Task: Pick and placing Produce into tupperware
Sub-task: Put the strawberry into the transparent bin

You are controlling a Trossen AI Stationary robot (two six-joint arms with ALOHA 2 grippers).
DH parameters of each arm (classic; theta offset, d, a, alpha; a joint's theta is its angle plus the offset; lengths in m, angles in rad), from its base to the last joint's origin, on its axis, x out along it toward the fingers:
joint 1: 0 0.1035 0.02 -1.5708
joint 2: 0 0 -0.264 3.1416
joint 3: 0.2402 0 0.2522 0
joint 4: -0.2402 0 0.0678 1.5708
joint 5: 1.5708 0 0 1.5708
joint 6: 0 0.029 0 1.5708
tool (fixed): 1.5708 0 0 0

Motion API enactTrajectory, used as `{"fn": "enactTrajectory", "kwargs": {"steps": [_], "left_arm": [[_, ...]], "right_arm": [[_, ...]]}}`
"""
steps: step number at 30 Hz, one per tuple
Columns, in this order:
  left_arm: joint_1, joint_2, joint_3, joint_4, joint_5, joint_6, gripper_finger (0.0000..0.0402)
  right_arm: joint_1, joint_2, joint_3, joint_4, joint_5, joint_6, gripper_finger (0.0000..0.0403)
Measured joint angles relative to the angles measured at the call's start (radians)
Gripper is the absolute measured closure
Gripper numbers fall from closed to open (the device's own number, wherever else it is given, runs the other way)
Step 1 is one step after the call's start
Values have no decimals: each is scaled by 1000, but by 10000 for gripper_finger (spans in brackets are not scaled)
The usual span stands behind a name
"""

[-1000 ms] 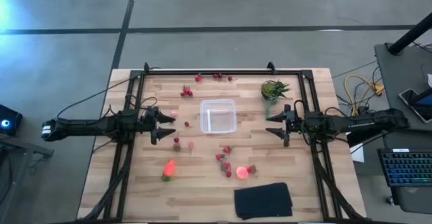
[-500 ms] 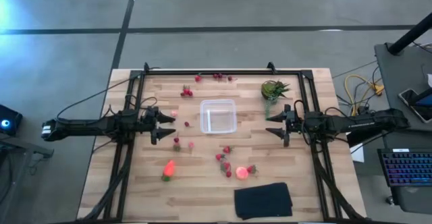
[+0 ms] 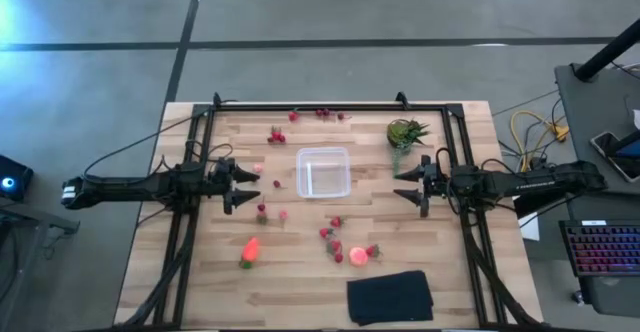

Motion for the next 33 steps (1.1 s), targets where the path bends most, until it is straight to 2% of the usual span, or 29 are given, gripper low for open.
{"fn": "enactTrajectory", "kwargs": {"steps": [3,7,11,14,17,22,25,27,30,33], "left_arm": [[0,0,0,0,0,0,95],[0,0,0,0,0,0,95],[0,0,0,0,0,0,95],[0,0,0,0,0,0,95],[0,0,0,0,0,0,95],[0,0,0,0,0,0,95],[0,0,0,0,0,0,95],[0,0,0,0,0,0,95],[0,0,0,0,0,0,95],[0,0,0,0,0,0,95]], "right_arm": [[0,0,0,3,0,74,174],[0,1,0,107,14,293,174],[0,1,0,315,130,546,174],[0,0,0,429,217,625,174],[-1,-1,0,504,264,629,174],[-1,3,0,623,249,653,174],[0,7,32,742,73,519,174],[1,6,87,750,-21,429,174],[-1,13,205,644,-27,316,174],[-12,32,368,349,-20,230,174]]}}
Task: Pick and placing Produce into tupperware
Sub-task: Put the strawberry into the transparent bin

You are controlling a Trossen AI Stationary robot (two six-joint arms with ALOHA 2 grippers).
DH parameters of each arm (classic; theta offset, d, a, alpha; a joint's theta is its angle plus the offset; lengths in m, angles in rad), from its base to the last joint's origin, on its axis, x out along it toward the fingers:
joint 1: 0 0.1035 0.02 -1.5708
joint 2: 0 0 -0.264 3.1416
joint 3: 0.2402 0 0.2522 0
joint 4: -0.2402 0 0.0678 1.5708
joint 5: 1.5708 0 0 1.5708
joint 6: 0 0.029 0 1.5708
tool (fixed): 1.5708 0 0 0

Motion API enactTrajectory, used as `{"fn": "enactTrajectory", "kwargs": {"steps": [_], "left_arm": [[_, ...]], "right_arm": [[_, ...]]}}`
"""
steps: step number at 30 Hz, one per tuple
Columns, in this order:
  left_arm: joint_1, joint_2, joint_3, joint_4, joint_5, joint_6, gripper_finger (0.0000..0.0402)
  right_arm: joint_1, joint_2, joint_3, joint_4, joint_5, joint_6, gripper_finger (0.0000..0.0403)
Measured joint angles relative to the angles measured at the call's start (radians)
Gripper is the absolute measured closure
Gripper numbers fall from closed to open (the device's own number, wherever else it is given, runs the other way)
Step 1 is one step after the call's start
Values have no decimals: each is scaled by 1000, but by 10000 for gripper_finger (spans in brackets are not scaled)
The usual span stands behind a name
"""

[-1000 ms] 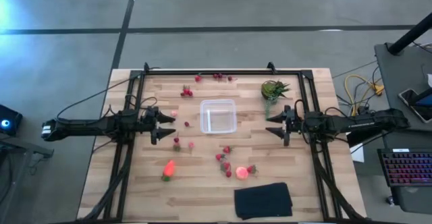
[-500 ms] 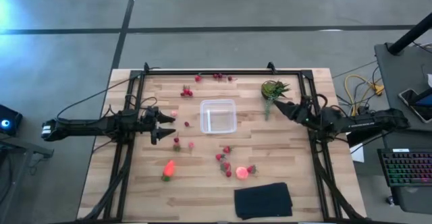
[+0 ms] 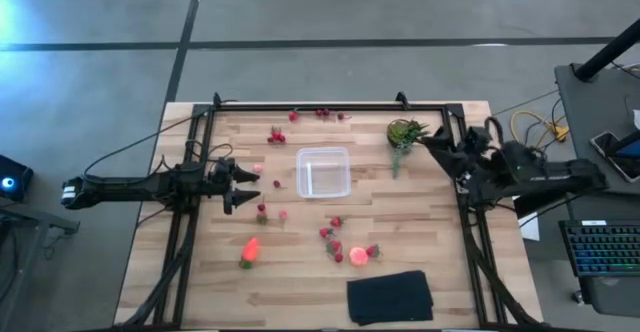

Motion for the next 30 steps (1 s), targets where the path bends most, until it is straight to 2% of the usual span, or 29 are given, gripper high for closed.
{"fn": "enactTrajectory", "kwargs": {"steps": [5,9,13,19,22,27,30], "left_arm": [[0,0,0,0,0,0,95],[0,0,0,0,0,0,95],[0,0,0,0,0,0,95],[0,0,0,0,0,0,95],[0,0,0,0,0,0,95],[0,0,0,0,0,0,95],[0,0,0,0,0,0,95]], "right_arm": [[-11,84,280,-524,102,-6,174],[-10,155,456,-772,106,-4,174],[-10,223,588,-838,107,-18,174],[-10,297,724,-970,117,-207,174],[-10,332,786,-1023,117,-147,174],[-10,395,888,-1005,117,25,174],[-10,439,946,-1042,116,57,174]]}}
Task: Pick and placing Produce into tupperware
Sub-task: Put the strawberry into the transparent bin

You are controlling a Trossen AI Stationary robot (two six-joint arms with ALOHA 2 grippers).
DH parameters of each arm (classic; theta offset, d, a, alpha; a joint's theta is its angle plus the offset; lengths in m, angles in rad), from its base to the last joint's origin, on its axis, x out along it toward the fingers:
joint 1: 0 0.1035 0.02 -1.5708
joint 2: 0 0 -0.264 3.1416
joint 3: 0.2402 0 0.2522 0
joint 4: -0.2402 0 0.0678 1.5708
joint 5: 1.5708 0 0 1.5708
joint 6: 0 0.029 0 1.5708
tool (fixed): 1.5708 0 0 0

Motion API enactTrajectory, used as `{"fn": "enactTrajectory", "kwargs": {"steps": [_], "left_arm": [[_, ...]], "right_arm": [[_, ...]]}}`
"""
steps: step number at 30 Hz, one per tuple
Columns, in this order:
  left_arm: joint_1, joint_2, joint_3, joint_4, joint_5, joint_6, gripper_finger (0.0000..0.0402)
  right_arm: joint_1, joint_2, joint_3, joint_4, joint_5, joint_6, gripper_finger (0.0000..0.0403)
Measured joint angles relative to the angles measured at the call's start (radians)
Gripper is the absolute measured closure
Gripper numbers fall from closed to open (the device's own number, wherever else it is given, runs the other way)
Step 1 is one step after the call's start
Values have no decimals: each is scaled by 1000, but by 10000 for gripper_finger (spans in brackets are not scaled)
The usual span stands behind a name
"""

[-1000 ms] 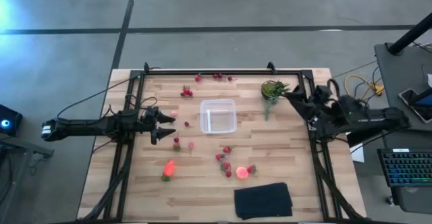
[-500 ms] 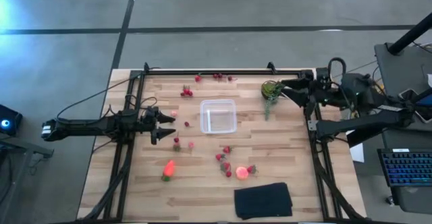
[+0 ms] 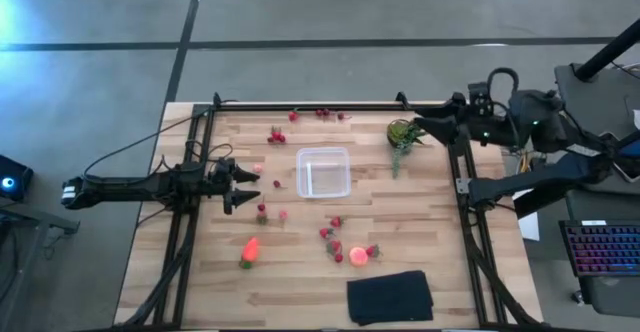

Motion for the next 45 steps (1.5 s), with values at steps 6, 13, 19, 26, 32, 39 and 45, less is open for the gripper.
{"fn": "enactTrajectory", "kwargs": {"steps": [6,13,19,26,32,39,45], "left_arm": [[0,0,0,0,0,0,95],[0,0,0,0,0,0,95],[0,0,0,0,0,0,95],[0,-1,0,0,0,0,95],[0,-1,0,0,0,0,95],[0,-1,0,0,0,0,95],[0,0,0,0,0,0,95]], "right_arm": [[-3,94,95,-138,-28,-9,174],[49,237,154,-630,-46,-162,174],[194,338,81,-811,-52,-132,174],[373,458,-44,-744,-102,1,153],[502,590,-87,-688,-99,20,113],[592,732,-87,-474,-101,29,103],[602,837,-87,-402,-87,37,111]]}}
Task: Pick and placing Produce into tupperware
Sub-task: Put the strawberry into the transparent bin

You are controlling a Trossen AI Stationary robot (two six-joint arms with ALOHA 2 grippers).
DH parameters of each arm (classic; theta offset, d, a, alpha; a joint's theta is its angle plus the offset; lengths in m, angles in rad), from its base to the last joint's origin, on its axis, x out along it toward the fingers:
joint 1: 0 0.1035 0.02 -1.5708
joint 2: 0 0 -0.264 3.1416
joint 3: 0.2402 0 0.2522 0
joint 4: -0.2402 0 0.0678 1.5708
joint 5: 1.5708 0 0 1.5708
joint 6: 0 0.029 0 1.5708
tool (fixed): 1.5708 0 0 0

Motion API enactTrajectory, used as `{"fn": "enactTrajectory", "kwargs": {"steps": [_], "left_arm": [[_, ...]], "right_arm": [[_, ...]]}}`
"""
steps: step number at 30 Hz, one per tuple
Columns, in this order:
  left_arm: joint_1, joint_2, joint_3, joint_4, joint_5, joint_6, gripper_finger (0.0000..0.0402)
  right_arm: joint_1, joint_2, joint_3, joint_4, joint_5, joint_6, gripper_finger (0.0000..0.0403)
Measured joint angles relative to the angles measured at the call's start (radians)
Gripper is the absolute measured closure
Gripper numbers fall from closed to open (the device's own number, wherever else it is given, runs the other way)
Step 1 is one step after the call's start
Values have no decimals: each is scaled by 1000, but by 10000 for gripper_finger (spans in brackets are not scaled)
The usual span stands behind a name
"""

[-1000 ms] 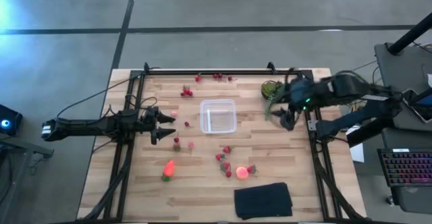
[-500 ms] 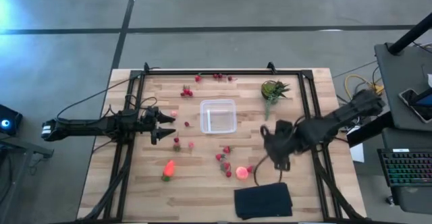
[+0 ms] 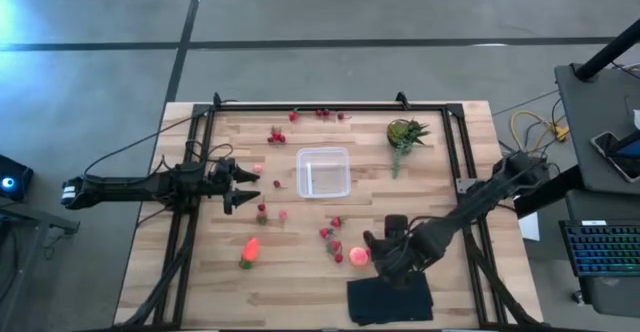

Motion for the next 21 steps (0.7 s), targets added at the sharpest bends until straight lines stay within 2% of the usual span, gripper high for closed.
{"fn": "enactTrajectory", "kwargs": {"steps": [4,10,21], "left_arm": [[0,0,0,0,0,0,95],[0,0,0,0,0,0,95],[0,-1,0,1,0,0,95]], "right_arm": [[-2,46,0,26,69,-4,112],[-14,103,-11,90,55,-4,108],[-42,154,-36,153,110,27,117]]}}
